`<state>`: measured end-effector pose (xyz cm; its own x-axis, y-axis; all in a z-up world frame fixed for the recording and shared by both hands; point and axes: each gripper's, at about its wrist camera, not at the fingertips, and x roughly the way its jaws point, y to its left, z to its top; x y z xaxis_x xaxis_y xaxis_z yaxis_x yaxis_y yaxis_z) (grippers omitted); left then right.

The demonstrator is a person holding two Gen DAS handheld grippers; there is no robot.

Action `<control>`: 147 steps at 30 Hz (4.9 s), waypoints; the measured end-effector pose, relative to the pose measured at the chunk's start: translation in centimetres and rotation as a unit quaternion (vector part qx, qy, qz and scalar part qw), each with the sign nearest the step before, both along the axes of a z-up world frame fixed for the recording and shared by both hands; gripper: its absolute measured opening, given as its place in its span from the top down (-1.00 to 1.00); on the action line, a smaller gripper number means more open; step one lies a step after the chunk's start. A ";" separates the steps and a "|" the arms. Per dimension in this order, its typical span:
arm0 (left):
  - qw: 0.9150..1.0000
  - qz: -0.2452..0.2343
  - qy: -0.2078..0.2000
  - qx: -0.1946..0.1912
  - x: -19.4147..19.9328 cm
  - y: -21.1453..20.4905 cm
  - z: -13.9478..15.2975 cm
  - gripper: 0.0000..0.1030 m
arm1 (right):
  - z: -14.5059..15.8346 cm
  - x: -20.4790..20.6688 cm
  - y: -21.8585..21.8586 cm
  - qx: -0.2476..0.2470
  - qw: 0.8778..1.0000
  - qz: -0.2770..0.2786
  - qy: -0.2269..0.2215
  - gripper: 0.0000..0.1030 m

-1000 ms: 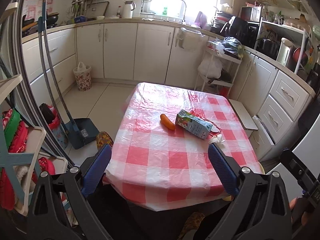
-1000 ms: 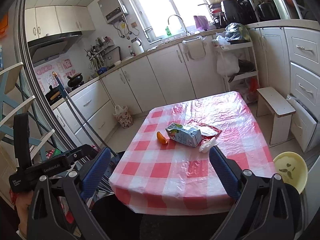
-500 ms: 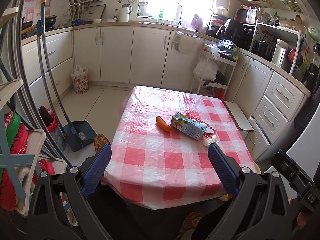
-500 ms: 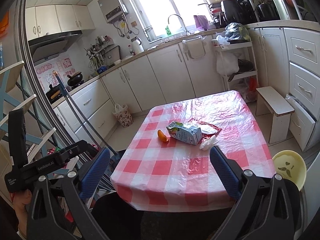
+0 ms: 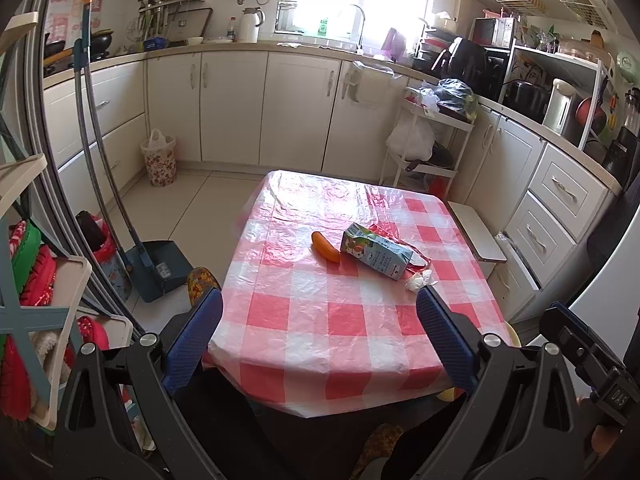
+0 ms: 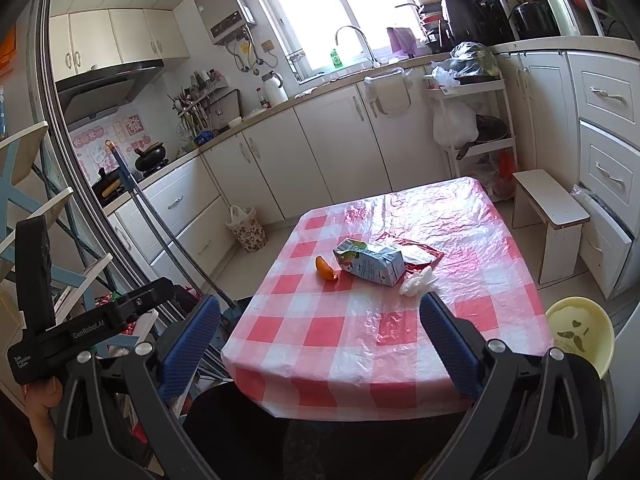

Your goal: Collect trash

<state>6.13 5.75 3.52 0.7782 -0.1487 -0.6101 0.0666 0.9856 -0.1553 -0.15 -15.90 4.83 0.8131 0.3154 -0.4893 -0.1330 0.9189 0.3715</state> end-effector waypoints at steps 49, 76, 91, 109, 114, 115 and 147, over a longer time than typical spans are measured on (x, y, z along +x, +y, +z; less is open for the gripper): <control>0.996 0.043 0.068 -0.026 5.3 3.2 -6.2 -0.82 | -3.9 10.9 1.7 -0.126 0.986 0.097 0.049 -0.86; 0.989 0.037 0.143 -0.001 13.1 2.4 -12.4 -0.82 | -8.8 20.5 0.4 -0.098 0.971 0.181 0.121 0.04; 0.984 -0.138 0.111 0.032 16.5 -12.2 -11.3 -0.82 | -7.5 15.3 -15.2 0.164 0.984 -0.008 0.067 0.04; 0.962 -0.211 0.154 0.080 20.7 -20.9 -16.5 -0.25 | -9.1 15.1 -16.5 0.196 0.978 -0.008 0.076 0.04; 0.959 -0.213 0.170 0.075 20.7 -21.5 -17.8 0.61 | -9.0 15.1 -16.5 0.195 0.978 -0.007 0.076 0.04; 0.960 -0.213 0.172 0.062 20.6 -21.1 -17.8 0.64 | -9.0 15.1 -16.5 0.196 0.978 -0.007 0.075 0.04; 0.988 -0.154 -0.019 0.011 8.7 -16.2 -0.3 0.65 | -3.8 6.5 -17.8 0.313 0.949 0.029 -0.028 0.04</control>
<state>14.87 -10.47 3.19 0.7208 -0.3690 -0.5868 0.3687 0.9209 -0.1263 6.33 -33.68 0.98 0.8044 0.5754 -0.1478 -0.2120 0.5103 0.8334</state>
